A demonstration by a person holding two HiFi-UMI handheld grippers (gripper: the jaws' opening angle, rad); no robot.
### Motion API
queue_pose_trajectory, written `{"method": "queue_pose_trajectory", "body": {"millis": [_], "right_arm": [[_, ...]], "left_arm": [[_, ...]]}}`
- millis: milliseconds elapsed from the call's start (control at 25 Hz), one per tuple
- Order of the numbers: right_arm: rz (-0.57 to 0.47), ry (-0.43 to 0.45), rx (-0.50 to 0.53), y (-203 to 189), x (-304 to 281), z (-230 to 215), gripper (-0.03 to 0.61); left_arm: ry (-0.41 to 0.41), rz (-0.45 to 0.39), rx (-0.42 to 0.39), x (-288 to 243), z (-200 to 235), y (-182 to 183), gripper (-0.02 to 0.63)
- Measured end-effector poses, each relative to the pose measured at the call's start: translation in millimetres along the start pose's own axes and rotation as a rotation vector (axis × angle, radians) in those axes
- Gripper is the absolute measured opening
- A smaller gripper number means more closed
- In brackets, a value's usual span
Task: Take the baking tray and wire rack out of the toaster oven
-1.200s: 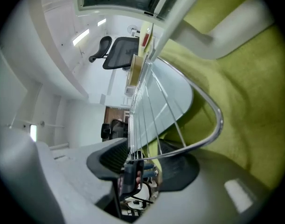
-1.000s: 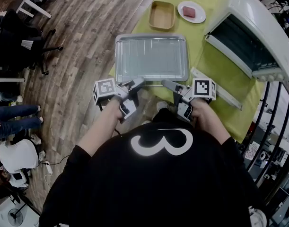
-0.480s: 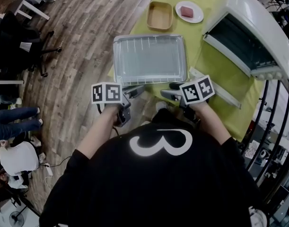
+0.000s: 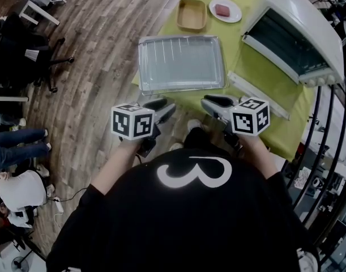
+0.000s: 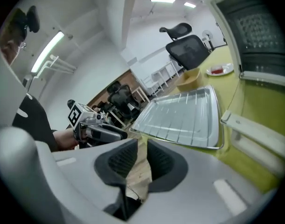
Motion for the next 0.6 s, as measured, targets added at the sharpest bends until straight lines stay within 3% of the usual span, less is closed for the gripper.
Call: {"method": "queue_pose_trajectory", "body": {"millis": [80, 240, 600], "right_arm": [[-0.065, -0.004, 0.071, 11, 9, 17, 0.026], [-0.178, -0.017, 0.204, 34, 30, 53, 0.003], [-0.385, 0.026, 0.330, 55, 62, 139, 0.003]], "left_arm": [[-0.015, -0.059, -0.078, 11, -16, 14, 0.115], [-0.058, -0.179, -0.197, 37, -49, 39, 0.047], [-0.194, -0.361, -0.347, 103, -114, 60, 0.010]]}}
Point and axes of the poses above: the fingertips, and each gripper's own axes: x backward along the fingers, z to its left, y out of its top, the point moved 3 cm from there along x, backward along the fingers, and after that the axes turned 9 degrees about -z, right-handed, at the moved point
